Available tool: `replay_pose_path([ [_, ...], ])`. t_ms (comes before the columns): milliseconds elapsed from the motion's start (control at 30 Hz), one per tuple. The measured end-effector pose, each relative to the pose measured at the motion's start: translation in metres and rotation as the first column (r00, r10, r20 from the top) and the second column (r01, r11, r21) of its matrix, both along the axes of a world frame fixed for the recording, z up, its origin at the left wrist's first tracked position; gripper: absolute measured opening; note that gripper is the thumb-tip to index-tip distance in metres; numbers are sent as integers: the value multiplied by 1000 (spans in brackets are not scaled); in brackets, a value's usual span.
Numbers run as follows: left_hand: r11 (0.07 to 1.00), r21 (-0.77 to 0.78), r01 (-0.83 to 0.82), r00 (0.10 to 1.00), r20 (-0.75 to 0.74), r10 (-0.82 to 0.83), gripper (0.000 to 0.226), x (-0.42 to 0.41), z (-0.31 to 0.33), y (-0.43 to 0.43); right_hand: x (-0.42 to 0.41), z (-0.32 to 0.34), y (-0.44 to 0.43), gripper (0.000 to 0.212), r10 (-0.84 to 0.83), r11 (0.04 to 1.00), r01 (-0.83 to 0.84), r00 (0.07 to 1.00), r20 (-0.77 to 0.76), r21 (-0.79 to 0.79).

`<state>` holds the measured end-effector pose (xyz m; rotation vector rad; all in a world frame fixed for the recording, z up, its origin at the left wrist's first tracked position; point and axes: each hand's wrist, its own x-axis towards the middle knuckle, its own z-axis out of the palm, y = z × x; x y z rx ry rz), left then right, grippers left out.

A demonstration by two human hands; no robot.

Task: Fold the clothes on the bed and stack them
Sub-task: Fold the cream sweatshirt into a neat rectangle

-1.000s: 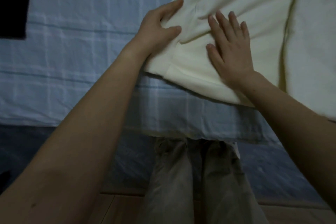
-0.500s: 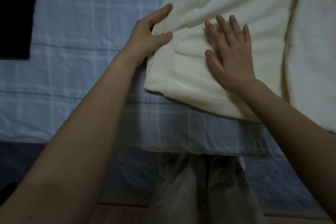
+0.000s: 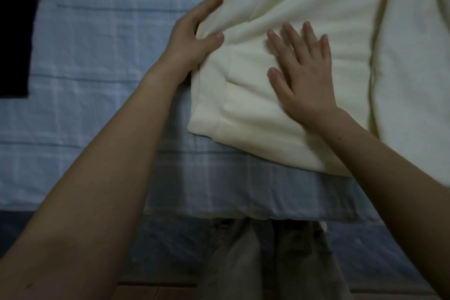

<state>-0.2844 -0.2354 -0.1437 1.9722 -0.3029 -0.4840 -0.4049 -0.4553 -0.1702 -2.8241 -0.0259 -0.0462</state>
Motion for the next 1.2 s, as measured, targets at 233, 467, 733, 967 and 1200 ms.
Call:
replay_pose_path([
  [233,973,-5,233,972,30,-232,72,24,2,-33,5,0,-3,56,-19,999,16,998,-66,-42],
  [467,999,-4,53,988,-142,-53,63,36,-5,-11,9,7,-9,55,2,1000,-3,999,-53,-12],
  [733,708,705,-47,764,482,-429,64,-20,2,-89,22,14,-74,56,-213,966,218,976,47,-138],
  [967,654,756,22,758,413,-504,59,-24,-34,-84,21,-4,-99,57,-283,939,263,957,-63,-220],
  [1200,572,794,-204,824,455,-338,28,-18,18,-161,20,43,-159,51,-65,976,60,998,19,209],
])
